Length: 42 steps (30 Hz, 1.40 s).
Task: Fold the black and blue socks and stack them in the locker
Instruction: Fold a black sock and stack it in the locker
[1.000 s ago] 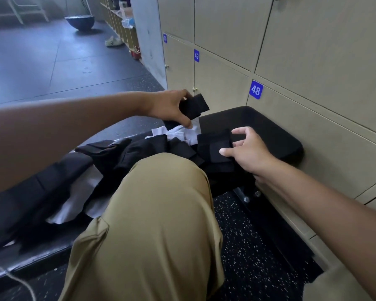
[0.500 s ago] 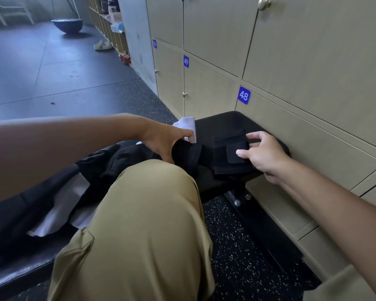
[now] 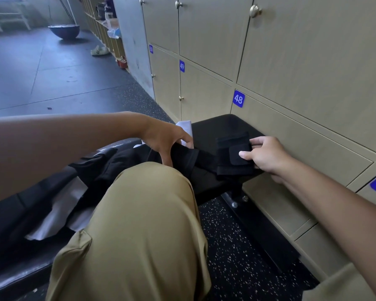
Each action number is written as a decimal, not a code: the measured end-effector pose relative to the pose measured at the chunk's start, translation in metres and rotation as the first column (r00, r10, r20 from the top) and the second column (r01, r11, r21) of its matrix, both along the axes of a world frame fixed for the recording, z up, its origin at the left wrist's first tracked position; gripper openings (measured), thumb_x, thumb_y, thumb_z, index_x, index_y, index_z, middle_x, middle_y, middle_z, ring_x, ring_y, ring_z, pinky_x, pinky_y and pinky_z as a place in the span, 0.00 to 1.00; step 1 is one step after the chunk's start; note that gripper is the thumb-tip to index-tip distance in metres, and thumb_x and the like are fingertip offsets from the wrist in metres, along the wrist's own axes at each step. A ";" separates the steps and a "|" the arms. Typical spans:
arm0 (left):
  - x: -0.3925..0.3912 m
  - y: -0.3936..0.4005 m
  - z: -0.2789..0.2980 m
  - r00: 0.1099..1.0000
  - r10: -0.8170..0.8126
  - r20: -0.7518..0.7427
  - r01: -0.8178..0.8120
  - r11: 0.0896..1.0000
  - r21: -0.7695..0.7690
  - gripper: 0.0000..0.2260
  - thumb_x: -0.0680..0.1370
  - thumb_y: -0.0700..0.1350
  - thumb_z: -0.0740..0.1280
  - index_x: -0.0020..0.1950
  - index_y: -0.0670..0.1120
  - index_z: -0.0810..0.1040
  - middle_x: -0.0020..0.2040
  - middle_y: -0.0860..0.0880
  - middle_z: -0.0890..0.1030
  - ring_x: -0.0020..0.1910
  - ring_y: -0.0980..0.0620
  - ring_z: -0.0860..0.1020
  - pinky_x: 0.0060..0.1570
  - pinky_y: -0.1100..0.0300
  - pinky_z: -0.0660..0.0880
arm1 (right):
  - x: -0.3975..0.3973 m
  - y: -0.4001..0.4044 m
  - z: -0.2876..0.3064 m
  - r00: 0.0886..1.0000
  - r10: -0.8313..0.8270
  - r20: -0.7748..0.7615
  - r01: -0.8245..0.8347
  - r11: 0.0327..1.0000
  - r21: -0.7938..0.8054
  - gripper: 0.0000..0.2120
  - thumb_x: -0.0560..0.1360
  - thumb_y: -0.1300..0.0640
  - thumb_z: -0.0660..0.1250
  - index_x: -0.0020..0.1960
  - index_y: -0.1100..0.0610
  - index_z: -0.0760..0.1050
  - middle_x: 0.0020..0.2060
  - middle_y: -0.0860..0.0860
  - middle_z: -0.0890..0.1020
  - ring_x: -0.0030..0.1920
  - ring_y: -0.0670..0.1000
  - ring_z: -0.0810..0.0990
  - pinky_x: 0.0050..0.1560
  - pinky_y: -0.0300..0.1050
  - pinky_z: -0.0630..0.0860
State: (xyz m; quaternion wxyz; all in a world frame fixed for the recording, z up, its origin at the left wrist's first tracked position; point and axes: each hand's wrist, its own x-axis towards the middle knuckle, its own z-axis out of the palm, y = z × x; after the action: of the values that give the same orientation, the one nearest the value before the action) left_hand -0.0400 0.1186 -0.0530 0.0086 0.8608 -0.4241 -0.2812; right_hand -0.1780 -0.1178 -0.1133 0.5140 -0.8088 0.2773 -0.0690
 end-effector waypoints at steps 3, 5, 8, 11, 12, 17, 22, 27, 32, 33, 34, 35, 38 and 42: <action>-0.001 0.005 0.017 0.999 0.018 -0.034 -0.020 0.999 -0.037 0.23 0.65 0.50 0.84 0.53 0.60 0.77 0.45 0.61 0.83 0.47 0.60 0.82 0.41 0.71 0.74 | -0.008 -0.006 0.008 0.999 -0.006 0.031 0.004 0.999 0.053 0.15 0.74 0.63 0.74 0.60 0.56 0.79 0.52 0.52 0.85 0.51 0.52 0.84 0.50 0.48 0.80; -0.003 0.008 0.032 0.997 0.027 -0.079 -0.035 0.994 -0.104 0.19 0.66 0.48 0.83 0.52 0.58 0.80 0.46 0.59 0.86 0.47 0.60 0.84 0.42 0.71 0.76 | -0.015 -0.009 0.014 0.999 -0.005 0.050 0.000 0.996 0.093 0.16 0.76 0.64 0.73 0.63 0.58 0.77 0.52 0.54 0.85 0.45 0.48 0.82 0.40 0.41 0.75; -0.010 0.008 0.051 0.987 0.046 -0.156 -0.076 0.978 -0.193 0.20 0.69 0.44 0.81 0.59 0.50 0.82 0.51 0.53 0.87 0.51 0.55 0.85 0.48 0.65 0.79 | -0.026 -0.014 0.023 0.997 -0.010 0.073 0.001 0.992 0.129 0.15 0.76 0.65 0.72 0.62 0.59 0.78 0.53 0.54 0.85 0.43 0.45 0.82 0.36 0.38 0.74; -0.018 0.003 0.064 0.981 0.049 -0.190 -0.098 0.962 -0.256 0.18 0.71 0.42 0.80 0.59 0.48 0.82 0.52 0.52 0.87 0.52 0.52 0.86 0.50 0.62 0.81 | -0.042 -0.019 0.034 0.994 -0.027 0.104 0.009 0.984 0.176 0.16 0.77 0.66 0.71 0.63 0.59 0.77 0.54 0.54 0.84 0.44 0.46 0.82 0.31 0.32 0.76; -0.021 0.000 0.067 0.979 0.046 -0.199 -0.101 0.957 -0.273 0.17 0.71 0.42 0.79 0.59 0.48 0.82 0.52 0.52 0.87 0.53 0.52 0.86 0.52 0.61 0.81 | -0.047 -0.021 0.039 0.992 -0.034 0.120 0.011 0.982 0.187 0.16 0.77 0.67 0.71 0.64 0.60 0.77 0.53 0.54 0.84 0.44 0.46 0.83 0.29 0.31 0.75; -0.042 -0.026 0.077 0.970 0.033 -0.240 -0.123 0.921 -0.369 0.15 0.73 0.41 0.78 0.58 0.45 0.82 0.52 0.49 0.88 0.52 0.50 0.86 0.52 0.59 0.83 | -0.080 -0.032 0.062 0.981 -0.047 0.187 0.016 0.986 0.168 0.11 0.78 0.67 0.70 0.57 0.55 0.79 0.48 0.50 0.85 0.45 0.46 0.84 0.36 0.34 0.78; -0.065 -0.059 0.077 0.957 0.053 -0.284 -0.185 0.869 -0.460 0.14 0.73 0.44 0.78 0.57 0.41 0.84 0.51 0.45 0.88 0.50 0.45 0.86 0.58 0.49 0.82 | -0.117 -0.050 0.077 0.966 -0.116 0.231 0.070 0.977 0.200 0.10 0.78 0.68 0.69 0.55 0.56 0.79 0.53 0.55 0.85 0.53 0.52 0.85 0.54 0.45 0.81; -0.091 -0.096 0.069 0.901 0.097 -0.424 -0.344 0.755 -0.558 0.12 0.74 0.45 0.78 0.54 0.42 0.85 0.49 0.43 0.88 0.48 0.42 0.87 0.57 0.45 0.82 | -0.159 -0.067 0.092 0.956 -0.161 0.246 0.120 0.977 0.174 0.09 0.79 0.66 0.68 0.59 0.59 0.78 0.51 0.54 0.87 0.52 0.51 0.86 0.49 0.40 0.81; -0.120 -0.125 0.068 0.820 0.057 -0.569 -0.443 0.694 -0.568 0.11 0.76 0.44 0.75 0.56 0.41 0.85 0.50 0.42 0.87 0.50 0.40 0.86 0.57 0.45 0.81 | -0.194 -0.076 0.105 0.939 -0.205 0.277 0.166 0.973 0.158 0.09 0.80 0.66 0.67 0.59 0.59 0.78 0.48 0.52 0.88 0.51 0.50 0.87 0.55 0.46 0.82; -0.126 -0.131 0.068 0.804 0.054 -0.592 -0.459 0.688 -0.562 0.12 0.76 0.44 0.75 0.57 0.40 0.84 0.50 0.41 0.87 0.50 0.39 0.86 0.58 0.44 0.81 | -0.199 -0.078 0.107 0.936 -0.210 0.281 0.172 0.973 0.155 0.09 0.80 0.66 0.67 0.59 0.59 0.78 0.48 0.52 0.88 0.51 0.50 0.87 0.55 0.47 0.82; -0.131 -0.135 0.068 0.794 0.052 -0.606 -0.471 0.682 -0.559 0.12 0.77 0.44 0.74 0.57 0.39 0.84 0.50 0.40 0.87 0.50 0.39 0.86 0.59 0.43 0.81 | -0.204 -0.080 0.108 0.933 -0.217 0.286 0.178 0.971 0.157 0.09 0.80 0.66 0.67 0.59 0.59 0.78 0.49 0.52 0.88 0.51 0.50 0.87 0.55 0.47 0.82; -0.135 -0.140 0.069 0.787 0.050 -0.616 -0.481 0.675 -0.560 0.12 0.77 0.44 0.74 0.57 0.39 0.84 0.50 0.40 0.87 0.50 0.40 0.86 0.58 0.43 0.81 | -0.208 -0.082 0.110 0.930 -0.227 0.290 0.185 0.969 0.165 0.09 0.80 0.66 0.67 0.59 0.59 0.78 0.49 0.52 0.88 0.51 0.50 0.87 0.54 0.46 0.83; -0.148 -0.154 0.072 0.758 0.044 -0.650 -0.515 0.651 -0.557 0.10 0.77 0.44 0.73 0.54 0.39 0.84 0.49 0.41 0.87 0.48 0.41 0.86 0.55 0.46 0.82 | -0.219 -0.085 0.113 0.922 -0.251 0.293 0.211 0.964 0.163 0.10 0.80 0.65 0.67 0.61 0.58 0.77 0.48 0.50 0.88 0.49 0.49 0.87 0.49 0.43 0.83; -0.161 -0.170 0.075 0.713 0.030 -0.701 -0.558 0.630 -0.540 0.11 0.77 0.45 0.74 0.54 0.40 0.84 0.48 0.41 0.87 0.47 0.42 0.87 0.48 0.52 0.81 | -0.231 -0.089 0.116 0.914 -0.286 0.288 0.243 0.954 0.174 0.12 0.80 0.64 0.68 0.62 0.55 0.77 0.49 0.50 0.88 0.50 0.50 0.87 0.53 0.51 0.84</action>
State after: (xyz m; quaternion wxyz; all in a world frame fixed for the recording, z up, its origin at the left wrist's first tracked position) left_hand -0.2006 -0.0516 0.0216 0.5370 0.6978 -0.3119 -0.3570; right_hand -0.4091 -0.2067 0.0030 0.5904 -0.7062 0.3041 -0.2454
